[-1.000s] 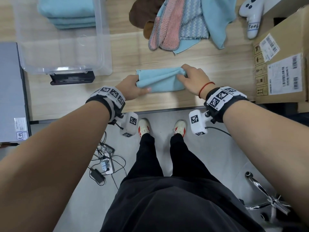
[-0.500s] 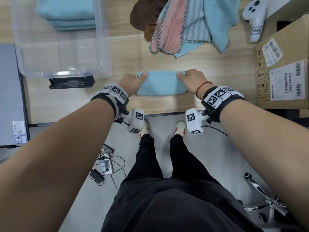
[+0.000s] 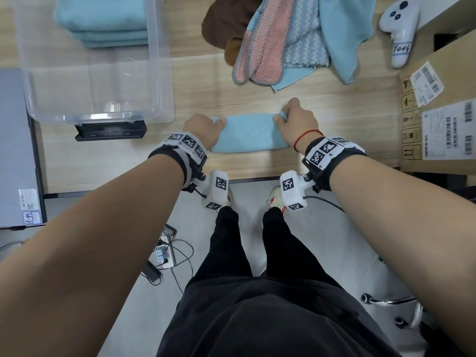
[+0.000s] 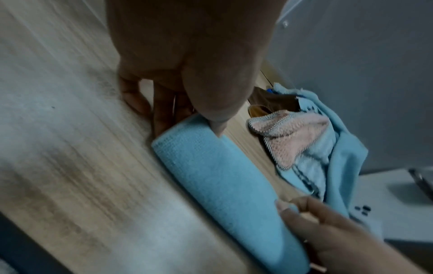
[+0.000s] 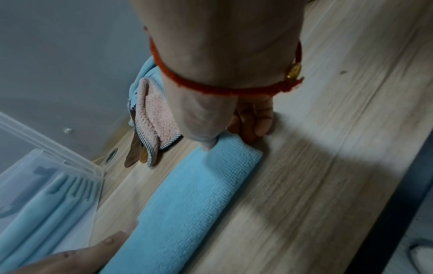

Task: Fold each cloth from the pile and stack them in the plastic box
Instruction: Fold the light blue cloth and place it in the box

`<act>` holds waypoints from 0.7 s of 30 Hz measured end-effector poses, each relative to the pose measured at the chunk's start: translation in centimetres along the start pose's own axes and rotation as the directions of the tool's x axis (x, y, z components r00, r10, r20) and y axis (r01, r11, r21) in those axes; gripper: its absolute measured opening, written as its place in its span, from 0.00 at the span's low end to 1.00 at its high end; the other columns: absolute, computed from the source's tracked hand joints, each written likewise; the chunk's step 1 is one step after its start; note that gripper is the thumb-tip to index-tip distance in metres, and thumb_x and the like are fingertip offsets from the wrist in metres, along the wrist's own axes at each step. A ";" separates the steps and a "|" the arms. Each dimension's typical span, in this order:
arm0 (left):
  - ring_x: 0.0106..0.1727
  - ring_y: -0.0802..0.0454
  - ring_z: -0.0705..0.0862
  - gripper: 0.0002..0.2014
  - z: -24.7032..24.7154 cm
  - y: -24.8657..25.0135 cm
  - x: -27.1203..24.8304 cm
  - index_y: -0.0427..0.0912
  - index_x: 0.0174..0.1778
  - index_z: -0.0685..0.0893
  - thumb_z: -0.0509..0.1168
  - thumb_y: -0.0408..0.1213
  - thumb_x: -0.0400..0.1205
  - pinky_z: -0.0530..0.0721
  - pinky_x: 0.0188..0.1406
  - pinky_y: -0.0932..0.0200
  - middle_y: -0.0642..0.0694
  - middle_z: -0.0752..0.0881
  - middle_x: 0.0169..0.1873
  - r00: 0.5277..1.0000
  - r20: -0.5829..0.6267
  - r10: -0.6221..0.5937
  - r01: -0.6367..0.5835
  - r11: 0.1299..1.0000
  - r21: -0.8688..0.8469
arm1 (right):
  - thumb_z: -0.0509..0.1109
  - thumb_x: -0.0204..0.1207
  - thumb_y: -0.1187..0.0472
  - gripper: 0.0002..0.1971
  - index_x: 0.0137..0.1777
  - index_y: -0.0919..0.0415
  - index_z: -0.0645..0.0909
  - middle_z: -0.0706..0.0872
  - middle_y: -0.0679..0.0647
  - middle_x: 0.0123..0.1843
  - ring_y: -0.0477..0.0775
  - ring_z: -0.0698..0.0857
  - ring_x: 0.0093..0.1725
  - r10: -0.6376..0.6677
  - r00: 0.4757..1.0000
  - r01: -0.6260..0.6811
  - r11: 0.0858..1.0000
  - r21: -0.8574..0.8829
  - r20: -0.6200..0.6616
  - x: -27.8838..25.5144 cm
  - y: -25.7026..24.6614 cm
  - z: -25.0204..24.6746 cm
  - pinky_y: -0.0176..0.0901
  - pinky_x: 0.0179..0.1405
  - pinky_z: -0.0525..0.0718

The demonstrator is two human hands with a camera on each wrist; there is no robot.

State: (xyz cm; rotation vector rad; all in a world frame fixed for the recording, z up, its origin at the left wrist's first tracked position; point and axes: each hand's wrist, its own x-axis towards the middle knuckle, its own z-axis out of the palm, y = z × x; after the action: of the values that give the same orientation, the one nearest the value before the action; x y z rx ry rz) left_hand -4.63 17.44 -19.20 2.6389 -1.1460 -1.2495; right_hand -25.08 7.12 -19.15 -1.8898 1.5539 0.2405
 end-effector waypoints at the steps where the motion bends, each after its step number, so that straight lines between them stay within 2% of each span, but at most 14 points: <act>1: 0.33 0.45 0.74 0.30 0.0 -0.2 0.0 0.41 0.21 0.64 0.53 0.57 0.85 0.68 0.33 0.56 0.47 0.70 0.22 0.999 -0.017 0.027 -0.026 0.999 0.023 | 0.62 0.82 0.52 0.14 0.61 0.59 0.72 0.83 0.59 0.49 0.64 0.82 0.48 -0.032 0.999 0.032 0.999 0.009 -0.012 -0.1 0.2 0.0 0.46 0.42 0.73; 3: 0.30 0.47 0.70 0.29 0.0 -0.5 0.0 0.43 0.22 0.62 0.57 0.57 0.84 0.63 0.26 0.56 0.48 0.68 0.21 0.997 -0.050 0.053 -0.052 0.999 0.013 | 0.62 0.81 0.54 0.11 0.60 0.55 0.72 0.81 0.58 0.48 0.64 0.81 0.46 -0.082 0.996 0.082 0.997 0.004 -0.030 -0.1 0.3 0.1 0.45 0.41 0.71; 5: 0.32 0.47 0.72 0.25 0.0 -0.8 0.0 0.43 0.27 0.69 0.60 0.57 0.82 0.65 0.28 0.56 0.48 0.72 0.25 0.993 -0.102 0.062 -0.063 0.998 -0.004 | 0.62 0.81 0.55 0.09 0.60 0.53 0.73 0.77 0.56 0.52 0.64 0.80 0.46 -0.099 0.994 0.099 0.995 0.001 -0.038 -0.2 0.3 0.2 0.47 0.44 0.74; 7: 0.41 0.48 0.76 0.18 0.2 -0.8 0.1 0.41 0.44 0.76 0.64 0.55 0.80 0.71 0.39 0.57 0.47 0.79 0.41 0.984 -0.152 0.092 -0.098 0.995 -0.036 | 0.63 0.81 0.56 0.09 0.60 0.53 0.75 0.75 0.57 0.57 0.65 0.81 0.47 -0.098 0.994 0.098 0.995 -0.008 -0.042 -0.2 0.2 0.3 0.50 0.49 0.79; 9: 0.50 0.47 0.76 0.22 0.6 -0.8 -0.1 0.41 0.60 0.76 0.67 0.54 0.79 0.73 0.51 0.57 0.43 0.75 0.56 0.960 -0.183 0.213 -0.226 0.972 -0.058 | 0.64 0.82 0.58 0.09 0.60 0.56 0.76 0.73 0.59 0.62 0.67 0.82 0.49 -0.099 0.994 0.098 0.995 -0.027 -0.041 -0.1 0.1 0.4 0.51 0.53 0.79; 11: 0.61 0.44 0.74 0.27 1.1 -0.5 -0.5 0.44 0.67 0.75 0.66 0.58 0.78 0.74 0.61 0.51 0.41 0.71 0.62 0.911 -0.166 0.377 -0.373 0.926 0.059 | 0.64 0.82 0.59 0.10 0.61 0.59 0.77 0.72 0.60 0.65 0.67 0.82 0.50 -0.106 0.993 0.104 0.994 -0.044 -0.044 -0.1 -0.1 0.4 0.51 0.53 0.78; 12: 0.65 0.43 0.71 0.29 1.4 -0.2 -0.8 0.47 0.69 0.74 0.66 0.60 0.77 0.74 0.62 0.46 0.41 0.70 0.64 0.898 -0.130 0.421 -0.400 0.903 0.159 | 0.64 0.82 0.60 0.10 0.61 0.60 0.77 0.72 0.60 0.65 0.67 0.82 0.50 -0.114 0.992 0.112 0.992 -0.051 -0.046 0.0 -0.1 0.5 0.51 0.53 0.78; 14: 0.68 0.43 0.69 0.31 2.1 0.3 -1.2 0.49 0.71 0.70 0.63 0.62 0.77 0.73 0.60 0.43 0.43 0.71 0.67 0.903 -0.055 0.425 -0.381 0.855 0.352 | 0.64 0.82 0.60 0.10 0.60 0.61 0.76 0.72 0.60 0.65 0.66 0.82 0.50 -0.125 0.991 0.123 0.991 -0.050 -0.048 -0.2 -0.1 0.4 0.51 0.52 0.79; 16: 0.67 0.42 0.71 0.31 2.7 0.7 -1.4 0.48 0.73 0.68 0.60 0.63 0.79 0.72 0.60 0.43 0.42 0.72 0.67 0.910 -0.050 0.410 -0.337 0.806 0.487 | 0.64 0.82 0.61 0.10 0.60 0.62 0.76 0.72 0.61 0.64 0.66 0.81 0.50 -0.142 0.988 0.139 0.989 -0.045 -0.061 -0.6 0.2 0.5 0.52 0.51 0.80; 18: 0.65 0.41 0.71 0.31 3.2 0.8 -1.5 0.45 0.73 0.66 0.57 0.62 0.81 0.71 0.59 0.44 0.40 0.72 0.67 0.908 -0.057 0.416 -0.319 0.771 0.551 | 0.65 0.79 0.63 0.12 0.61 0.62 0.76 0.72 0.63 0.64 0.67 0.79 0.55 -0.196 0.973 0.187 0.979 -0.082 -0.123 -1.3 0.5 0.6 0.56 0.51 0.81; 21: 0.63 0.40 0.72 0.32 3.6 0.7 -1.6 0.42 0.74 0.66 0.57 0.61 0.81 0.71 0.57 0.43 0.39 0.72 0.66 0.905 -0.064 0.421 -0.302 0.741 0.600 | 0.63 0.69 0.68 0.22 0.65 0.60 0.76 0.75 0.62 0.68 0.66 0.75 0.64 -0.401 0.886 0.348 0.907 -0.236 -0.234 -2.5 0.0 0.9 0.59 0.56 0.79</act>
State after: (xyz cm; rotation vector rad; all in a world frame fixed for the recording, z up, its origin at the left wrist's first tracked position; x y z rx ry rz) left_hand -8.11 18.94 -20.41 2.5878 -2.1529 -0.6079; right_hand -25.57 9.61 -18.50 -2.4157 1.3310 -0.0599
